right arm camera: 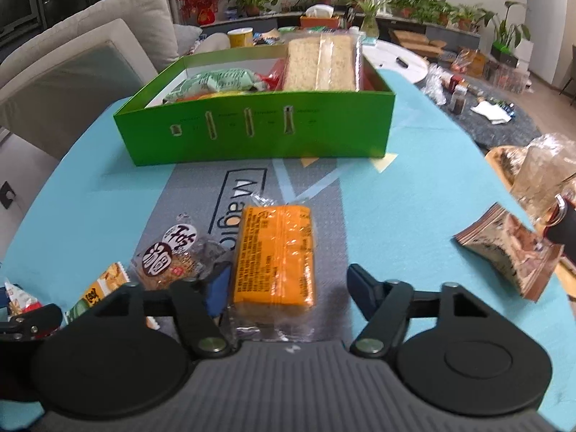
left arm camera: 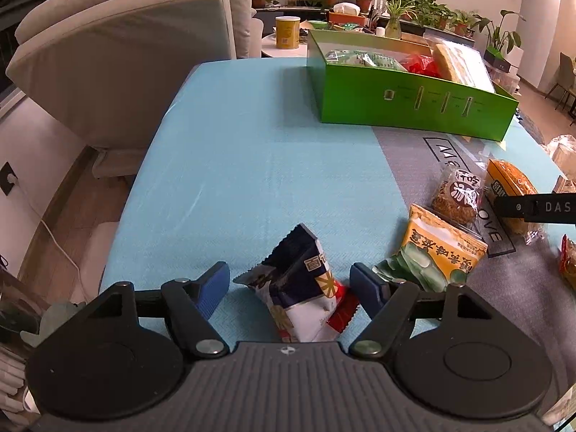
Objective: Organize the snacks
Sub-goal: 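Grasp the orange packaged snack with the right tool, then grasp the blue-and-white snack bag with the left tool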
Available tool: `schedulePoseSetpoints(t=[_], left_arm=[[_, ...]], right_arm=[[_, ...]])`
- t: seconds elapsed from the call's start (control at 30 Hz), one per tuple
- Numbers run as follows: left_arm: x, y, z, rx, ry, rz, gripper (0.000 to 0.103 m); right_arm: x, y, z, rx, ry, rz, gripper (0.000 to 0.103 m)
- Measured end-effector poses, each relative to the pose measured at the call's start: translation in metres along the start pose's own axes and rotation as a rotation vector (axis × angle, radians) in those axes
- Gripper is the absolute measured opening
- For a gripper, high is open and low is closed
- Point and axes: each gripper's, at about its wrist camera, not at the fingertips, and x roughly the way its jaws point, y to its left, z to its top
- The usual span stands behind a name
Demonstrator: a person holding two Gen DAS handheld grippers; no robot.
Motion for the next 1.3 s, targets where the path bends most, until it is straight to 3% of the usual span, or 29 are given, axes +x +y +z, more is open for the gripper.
schedulePoseSetpoints(t=[0.27,0.3,0.63,0.8,0.93,1.17,1.27,1.3], left_arm=[[-0.003,0.000,-0.001,0.018,-0.015,-0.018,0.065],[-0.003,0.000,-0.001,0.019,-0.016,-0.023,0.061],[-0.009,-0.006,0.002,0.050,-0.035,-0.025,0.060],[-0.013,-0.009,0.001,0.064,-0.048,-0.006,0.065],[-0.020,-0.012,0.000,0.078,-0.064,0.015,0.080],[-0.021,-0.014,-0.003,0.104,-0.054,0.022,0.080],[-0.014,-0.012,-0.004,0.094,-0.030,0.014,0.072],[-0.012,-0.011,-0.005,0.090,-0.019,0.004,0.061]], right_arm=[[-0.001,0.000,0.001,0.007,0.005,0.018,0.064],[-0.002,-0.001,0.001,0.012,0.003,0.022,0.063],[-0.015,-0.005,0.009,0.022,-0.044,0.044,0.063],[-0.016,-0.005,0.010,0.024,-0.048,0.055,0.063],[-0.015,-0.006,0.009,0.025,-0.043,0.060,0.063],[-0.015,-0.006,0.008,0.030,-0.042,0.069,0.063],[-0.015,-0.006,0.008,0.030,-0.042,0.068,0.063],[-0.015,-0.006,0.008,0.030,-0.042,0.069,0.063]])
